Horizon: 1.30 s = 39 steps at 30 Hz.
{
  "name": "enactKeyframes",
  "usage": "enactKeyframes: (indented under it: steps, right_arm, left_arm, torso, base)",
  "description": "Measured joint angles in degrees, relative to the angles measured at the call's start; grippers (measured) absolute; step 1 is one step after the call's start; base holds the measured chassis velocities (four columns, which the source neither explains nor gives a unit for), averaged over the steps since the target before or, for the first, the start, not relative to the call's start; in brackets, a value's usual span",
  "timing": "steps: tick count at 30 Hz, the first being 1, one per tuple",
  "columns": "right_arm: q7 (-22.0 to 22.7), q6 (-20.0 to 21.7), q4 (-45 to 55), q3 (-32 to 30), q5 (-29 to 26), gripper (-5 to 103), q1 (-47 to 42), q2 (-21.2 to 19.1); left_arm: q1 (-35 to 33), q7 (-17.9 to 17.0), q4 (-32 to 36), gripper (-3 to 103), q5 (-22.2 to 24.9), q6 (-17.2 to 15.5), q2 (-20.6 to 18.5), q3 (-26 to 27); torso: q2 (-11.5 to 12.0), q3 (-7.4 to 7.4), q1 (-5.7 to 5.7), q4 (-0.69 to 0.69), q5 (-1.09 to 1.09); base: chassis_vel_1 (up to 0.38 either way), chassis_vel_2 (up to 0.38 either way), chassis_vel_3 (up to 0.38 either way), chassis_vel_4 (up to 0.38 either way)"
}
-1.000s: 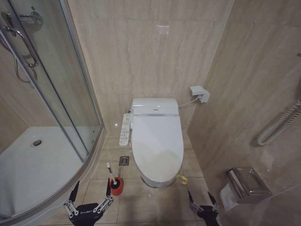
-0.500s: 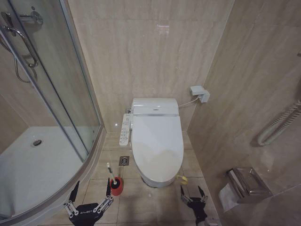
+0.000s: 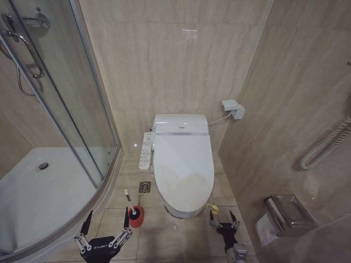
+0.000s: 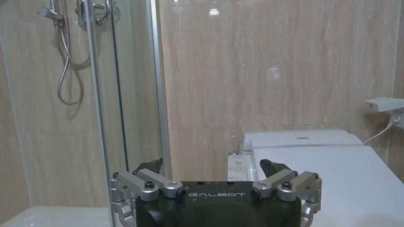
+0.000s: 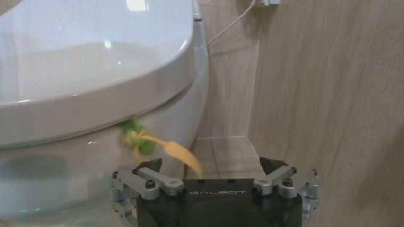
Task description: Open the toilet lid, clean the toilet bowl with a toilet brush, close the toilet lid, and flush.
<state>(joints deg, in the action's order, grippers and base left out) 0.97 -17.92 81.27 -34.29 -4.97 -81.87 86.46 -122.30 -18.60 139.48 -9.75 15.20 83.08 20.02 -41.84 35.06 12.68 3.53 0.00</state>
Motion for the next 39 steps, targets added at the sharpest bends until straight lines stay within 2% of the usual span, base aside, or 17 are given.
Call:
enactKeyframes:
  steps: [17, 35, 36, 39]
  right_arm:
    - [0.2, -1.0, -6.5, -0.3, -1.4, 100, 4.5, 0.1]
    - [1.6, -1.4, -6.0, -0.4, -3.6, 100, 5.4, -0.7]
    - [1.6, -1.5, -5.6, -0.4, -4.0, 92, 5.2, -0.7]
    - [1.6, -1.7, -4.5, -0.6, -4.6, 92, 4.6, -0.8]
  left_arm:
    - [0.0, 0.0, 0.0, 100, 0.0, 0.0, 0.0, 0.0]
    - [0.0, 0.0, 0.0, 100, 0.0, 0.0, 0.0, 0.0]
    - [0.0, 0.0, 0.0, 100, 0.0, 0.0, 0.0, 0.0]
    - [0.0, 0.0, 0.0, 100, 0.0, 0.0, 0.0, 0.0]
  torso:
    - [0.0, 0.00, 0.00, 0.00, 0.01]
    - [0.0, 0.00, 0.00, 0.00, 0.01]
    - [0.0, 0.00, 0.00, 0.00, 0.01]
    - [0.0, 0.00, 0.00, 0.00, 0.00]
  base:
    - [0.000, 0.000, 0.000, 0.000]
    - [0.000, 0.000, 0.000, 0.000]
    - [0.000, 0.000, 0.000, 0.000]
    - [0.000, 0.000, 0.000, 0.000]
